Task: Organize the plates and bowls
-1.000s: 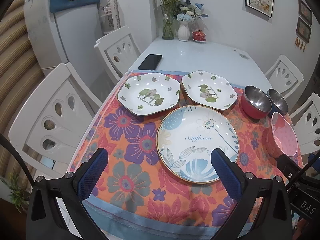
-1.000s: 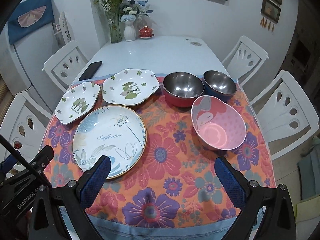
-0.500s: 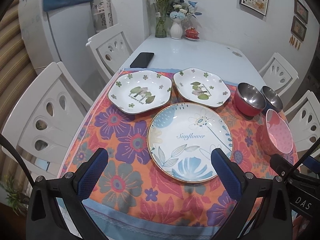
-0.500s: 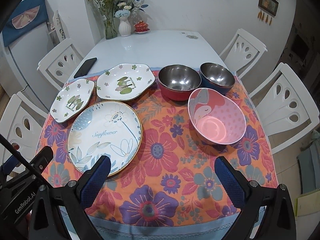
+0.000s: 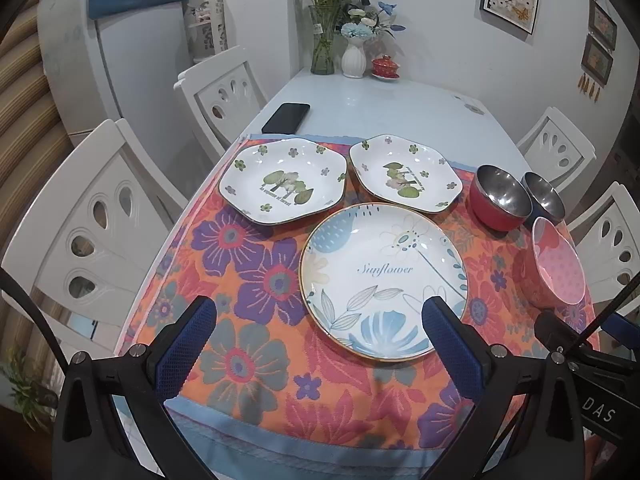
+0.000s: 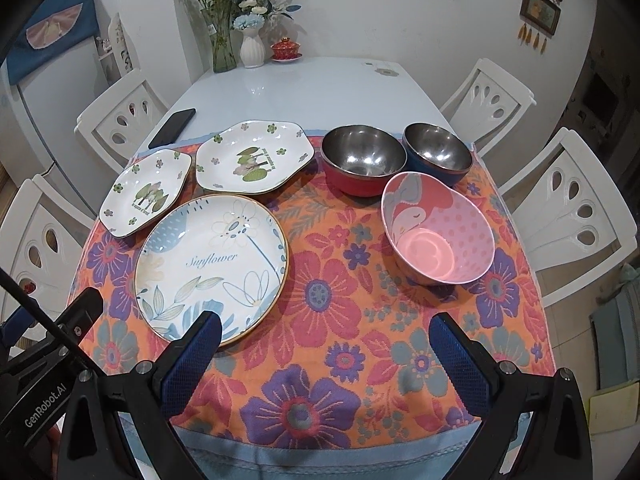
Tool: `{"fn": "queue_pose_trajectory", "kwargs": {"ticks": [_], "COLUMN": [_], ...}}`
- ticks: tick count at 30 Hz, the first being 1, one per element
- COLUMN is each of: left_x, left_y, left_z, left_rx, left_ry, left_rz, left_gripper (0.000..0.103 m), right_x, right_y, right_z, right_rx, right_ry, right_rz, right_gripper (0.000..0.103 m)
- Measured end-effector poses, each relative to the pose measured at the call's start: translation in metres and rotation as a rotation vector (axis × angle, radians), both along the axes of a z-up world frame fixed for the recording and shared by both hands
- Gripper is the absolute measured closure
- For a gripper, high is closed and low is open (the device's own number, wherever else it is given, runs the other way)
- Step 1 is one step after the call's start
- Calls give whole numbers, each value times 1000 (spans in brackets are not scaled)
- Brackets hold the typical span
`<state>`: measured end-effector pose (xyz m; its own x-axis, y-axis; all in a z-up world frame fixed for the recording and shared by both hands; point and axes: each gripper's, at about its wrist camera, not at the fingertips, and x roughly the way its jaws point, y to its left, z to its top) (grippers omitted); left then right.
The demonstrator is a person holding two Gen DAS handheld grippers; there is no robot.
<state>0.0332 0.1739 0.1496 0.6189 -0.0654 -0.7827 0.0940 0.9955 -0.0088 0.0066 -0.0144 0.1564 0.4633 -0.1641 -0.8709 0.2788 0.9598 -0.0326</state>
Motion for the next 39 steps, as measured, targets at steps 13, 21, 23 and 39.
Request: {"fn": "queue_pose_trajectory", "kwargs": {"ticks": [13,21,23,39], "left_x": [2,7,8,21], "left_y": [19,26,26,35], "left_z": [-2,-5,-6,-14], "left_rx": [-5,-14,-14,-17], "left_ry": [-2,6,9,18], "left_rz": [-3,-23,-28,-54], "left_gripper": [1,1,1,1], "right_x": [0,2,2,13], "right_y": [16,22,23,35], "right_z": [-1,-4,-5,-11], "right_rx": [10,15,16,9], "right_ry": [-2,1,2,11], "right_rz": [-12,-29,-34,-49], "right_gripper": [0,0,0,0]}}
